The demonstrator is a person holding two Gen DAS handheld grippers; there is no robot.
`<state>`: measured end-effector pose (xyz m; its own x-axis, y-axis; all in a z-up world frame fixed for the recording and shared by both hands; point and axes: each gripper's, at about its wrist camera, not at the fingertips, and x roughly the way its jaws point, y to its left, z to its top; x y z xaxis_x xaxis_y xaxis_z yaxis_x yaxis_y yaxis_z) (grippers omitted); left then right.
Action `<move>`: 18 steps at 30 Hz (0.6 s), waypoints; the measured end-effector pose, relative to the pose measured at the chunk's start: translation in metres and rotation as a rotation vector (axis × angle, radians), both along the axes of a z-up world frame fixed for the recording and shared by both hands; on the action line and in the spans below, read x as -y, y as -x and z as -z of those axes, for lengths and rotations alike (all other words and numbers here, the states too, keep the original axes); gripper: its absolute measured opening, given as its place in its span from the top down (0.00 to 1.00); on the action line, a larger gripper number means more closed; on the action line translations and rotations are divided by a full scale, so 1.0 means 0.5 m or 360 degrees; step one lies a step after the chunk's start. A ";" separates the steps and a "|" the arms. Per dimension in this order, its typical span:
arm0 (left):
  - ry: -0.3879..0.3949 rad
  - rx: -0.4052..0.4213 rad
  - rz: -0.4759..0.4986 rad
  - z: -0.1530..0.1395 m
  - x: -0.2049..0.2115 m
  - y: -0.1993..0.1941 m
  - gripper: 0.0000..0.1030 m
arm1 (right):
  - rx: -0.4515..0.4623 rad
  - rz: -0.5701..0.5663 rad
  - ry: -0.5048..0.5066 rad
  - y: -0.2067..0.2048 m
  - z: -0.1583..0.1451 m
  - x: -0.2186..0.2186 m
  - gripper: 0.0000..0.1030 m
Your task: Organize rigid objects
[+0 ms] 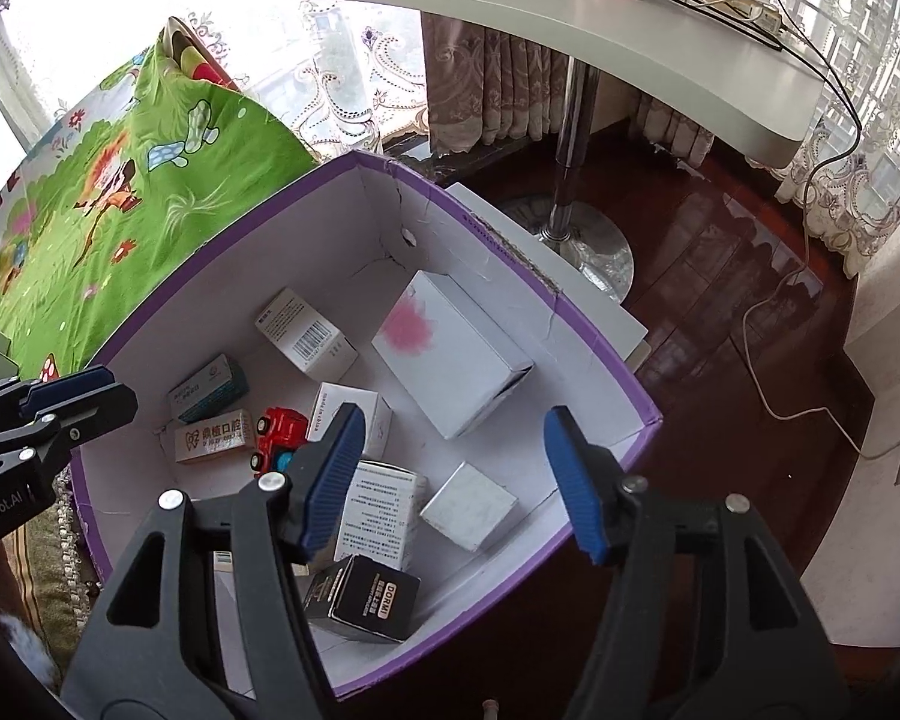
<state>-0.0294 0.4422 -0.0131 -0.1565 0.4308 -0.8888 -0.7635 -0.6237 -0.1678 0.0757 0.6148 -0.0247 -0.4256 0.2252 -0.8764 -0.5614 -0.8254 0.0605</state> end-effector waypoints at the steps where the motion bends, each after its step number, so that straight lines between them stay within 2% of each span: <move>1: -0.0009 0.0004 -0.0012 -0.003 0.007 0.002 0.71 | -0.0002 -0.0005 0.0000 0.001 -0.002 0.003 0.36; 9: -0.0083 0.0004 -0.0121 -0.035 0.093 0.019 0.65 | -0.0009 -0.0080 -0.0029 0.023 -0.020 0.042 0.36; 11: -0.0113 -0.0018 -0.0161 -0.050 0.126 0.024 0.63 | 0.0002 -0.0104 -0.0056 0.032 -0.018 0.054 0.32; 16: -0.0163 -0.0119 -0.0272 -0.084 0.230 0.032 0.56 | 0.0159 -0.0201 -0.0036 0.079 0.038 0.083 0.29; 18: -0.0184 -0.0148 -0.0333 -0.093 0.278 0.035 0.56 | 0.0275 -0.0248 -0.0082 0.100 0.068 0.098 0.29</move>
